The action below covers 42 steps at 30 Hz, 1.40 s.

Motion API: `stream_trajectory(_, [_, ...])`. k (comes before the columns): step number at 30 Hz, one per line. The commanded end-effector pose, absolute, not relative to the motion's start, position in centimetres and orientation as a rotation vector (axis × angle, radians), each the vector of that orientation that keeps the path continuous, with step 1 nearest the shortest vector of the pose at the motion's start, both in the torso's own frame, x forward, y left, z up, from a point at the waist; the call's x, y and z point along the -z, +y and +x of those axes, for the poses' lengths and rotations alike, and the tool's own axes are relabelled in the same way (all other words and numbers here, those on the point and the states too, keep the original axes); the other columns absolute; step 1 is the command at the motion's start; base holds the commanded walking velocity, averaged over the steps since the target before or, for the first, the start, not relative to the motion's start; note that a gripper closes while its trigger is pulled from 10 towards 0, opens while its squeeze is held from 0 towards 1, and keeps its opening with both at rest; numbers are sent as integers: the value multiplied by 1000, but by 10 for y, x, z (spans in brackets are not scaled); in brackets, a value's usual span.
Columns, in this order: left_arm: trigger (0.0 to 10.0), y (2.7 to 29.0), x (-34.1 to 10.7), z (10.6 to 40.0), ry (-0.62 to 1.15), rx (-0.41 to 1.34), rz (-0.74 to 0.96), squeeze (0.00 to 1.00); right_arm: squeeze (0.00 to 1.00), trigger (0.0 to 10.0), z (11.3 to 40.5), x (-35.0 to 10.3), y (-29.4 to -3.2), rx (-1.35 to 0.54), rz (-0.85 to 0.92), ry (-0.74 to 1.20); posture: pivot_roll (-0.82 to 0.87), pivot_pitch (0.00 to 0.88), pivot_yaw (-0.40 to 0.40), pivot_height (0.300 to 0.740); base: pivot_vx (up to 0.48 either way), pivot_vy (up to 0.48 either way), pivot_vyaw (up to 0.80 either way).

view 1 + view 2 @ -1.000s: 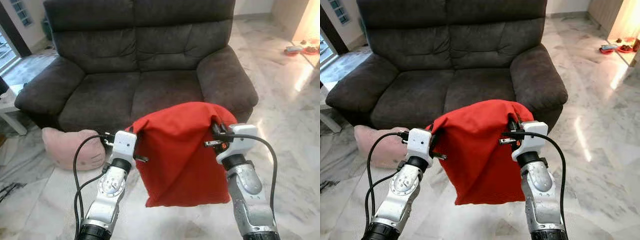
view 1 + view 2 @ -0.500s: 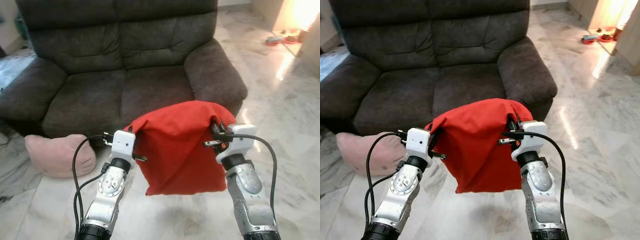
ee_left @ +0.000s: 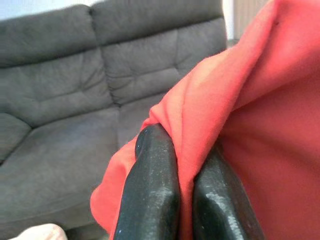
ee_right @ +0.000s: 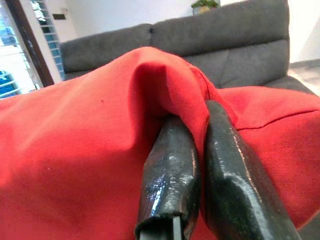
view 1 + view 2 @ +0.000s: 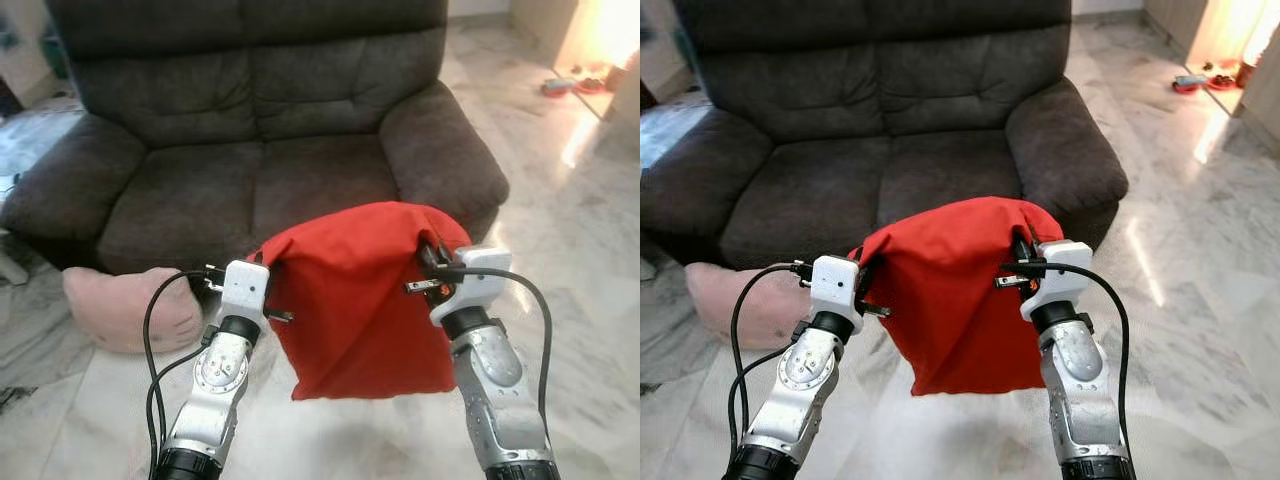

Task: Move the pillow to the sofa from floor

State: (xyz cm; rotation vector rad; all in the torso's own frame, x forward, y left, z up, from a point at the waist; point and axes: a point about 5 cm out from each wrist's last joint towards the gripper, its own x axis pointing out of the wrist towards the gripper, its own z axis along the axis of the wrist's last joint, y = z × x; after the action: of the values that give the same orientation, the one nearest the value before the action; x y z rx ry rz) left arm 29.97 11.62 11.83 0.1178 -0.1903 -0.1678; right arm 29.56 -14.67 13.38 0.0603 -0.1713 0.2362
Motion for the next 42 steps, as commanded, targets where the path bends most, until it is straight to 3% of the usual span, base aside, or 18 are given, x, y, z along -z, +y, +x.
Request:
stream_trajectory(1, [10000,120,-133,302,-265,141,113,0,0,10000,299,-156,-141,-259,64,-277,-88,35,74,740,304,0,-800])
stream_trajectory(6, [10000,120,-133,302,-267,140,115,0,0,10000,300,-155,-141,-258,76,-269,-88,38,74,740,314,0,-800])
stream_trajectory(30, [10000,123,-135,302,-277,124,119,0,0,10000,300,-160,-139,-268,29,-298,-88,42,73,740,327,0,0])
stream_trajectory(37, [10000,124,-140,303,-292,119,125,0,0,10000,300,-163,-139,-279,27,-312,-87,42,72,740,328,0,770])
stream_trajectory(42, [10000,125,-145,304,-308,116,125,0,0,10000,302,-167,-139,-279,39,-324,-86,42,74,740,325,0,0])
